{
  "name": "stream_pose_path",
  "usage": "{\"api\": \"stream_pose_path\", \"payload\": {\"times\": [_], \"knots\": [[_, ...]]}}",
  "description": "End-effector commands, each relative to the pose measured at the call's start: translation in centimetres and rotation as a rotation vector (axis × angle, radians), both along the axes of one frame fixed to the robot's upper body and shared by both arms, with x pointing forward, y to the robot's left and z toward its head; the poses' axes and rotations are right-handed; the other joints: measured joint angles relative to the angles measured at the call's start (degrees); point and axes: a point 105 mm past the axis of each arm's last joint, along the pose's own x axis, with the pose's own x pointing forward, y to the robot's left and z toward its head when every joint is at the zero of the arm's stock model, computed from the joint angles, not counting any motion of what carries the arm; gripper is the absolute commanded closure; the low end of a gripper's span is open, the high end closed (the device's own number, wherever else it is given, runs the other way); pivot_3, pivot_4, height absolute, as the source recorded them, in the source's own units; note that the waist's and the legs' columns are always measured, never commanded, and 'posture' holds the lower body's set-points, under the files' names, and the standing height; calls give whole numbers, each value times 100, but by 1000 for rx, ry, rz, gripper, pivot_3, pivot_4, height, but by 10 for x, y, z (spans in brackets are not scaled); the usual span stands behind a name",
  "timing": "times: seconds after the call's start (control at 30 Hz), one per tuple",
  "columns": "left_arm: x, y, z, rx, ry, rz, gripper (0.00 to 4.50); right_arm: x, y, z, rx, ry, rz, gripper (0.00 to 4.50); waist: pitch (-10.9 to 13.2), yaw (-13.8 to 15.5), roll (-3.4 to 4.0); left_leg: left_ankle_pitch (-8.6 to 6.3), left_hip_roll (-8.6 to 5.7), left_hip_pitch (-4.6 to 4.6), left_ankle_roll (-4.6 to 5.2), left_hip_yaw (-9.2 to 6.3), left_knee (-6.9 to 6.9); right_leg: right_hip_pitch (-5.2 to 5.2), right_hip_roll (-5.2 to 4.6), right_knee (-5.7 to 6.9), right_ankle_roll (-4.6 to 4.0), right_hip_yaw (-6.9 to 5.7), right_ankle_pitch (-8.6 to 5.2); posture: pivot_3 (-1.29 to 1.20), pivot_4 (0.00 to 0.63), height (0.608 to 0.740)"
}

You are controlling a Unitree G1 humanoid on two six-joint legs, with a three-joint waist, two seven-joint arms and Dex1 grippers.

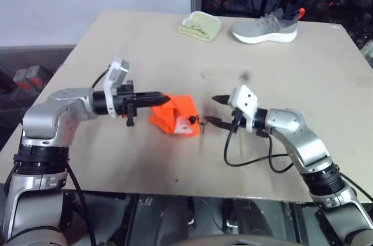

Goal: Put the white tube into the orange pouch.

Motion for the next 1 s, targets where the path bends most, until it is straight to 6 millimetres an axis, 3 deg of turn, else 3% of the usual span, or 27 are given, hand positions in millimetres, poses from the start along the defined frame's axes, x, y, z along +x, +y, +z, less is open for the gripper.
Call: {"api": "stream_pose_path", "payload": {"times": [0.03, 0.3, 0.63, 0.73, 0.83, 0.9, 1.0], "knots": [[-4, 0, 9, 16, -59, -6, 4500, -10, 7, 1, -74, -58, 95, 1311, 0, 1, 0, 0, 0, 1, 0, -1, 0, -1, -1, 0, 0, 1, 0, 0, 150, 740], [-4, -1, 10, 14, -66, 0, 4500, -15, 10, -15, -109, 13, 153, 1311, 0, 0, 0, 0, 0, -1, 0, 0, 0, -3, -2, 0, 0, 4, 0, 0, 150, 740], [-4, -4, 12, 6, -75, 2, 4500, 3, 25, -36, -82, 96, 130, 1311, 0, -3, 0, 0, 1, 0, 0, 3, 0, 0, 3, 3, 1, -8, 1, 0, 150, 740], [-4, -4, 12, 5, -77, 8, 4500, 6, 25, -33, -73, 90, 121, 2030, 0, -4, 0, 0, 0, -1, 0, 4, 1, 0, 4, 3, 5, -10, 3, 0, 150, 740], [-5, -4, 11, 3, -78, 12, 4500, 6, 20, -26, -48, 82, 104, 3310, 0, -2, 0, 0, 0, 0, 0, 4, 1, 1, 4, 4, 5, -11, 3, 0, 150, 740], [-5, -5, 11, -2, -79, 15, 4500, 5, 13, -20, -28, 83, 88, 4395, 0, 0, 0, 0, 0, 0, 0, 4, 1, 0, 3, 4, 5, -11, 3, 0, 150, 740], [-5, -8, 10, -15, -82, 17, 4500, 2, 4, -12, -13, 81, 64, 4467, 0, 4, 0, 0, -1, -1, 0, 3, 1, 1, 0, 3, 4, -8, 3, 0, 150, 740]]}}
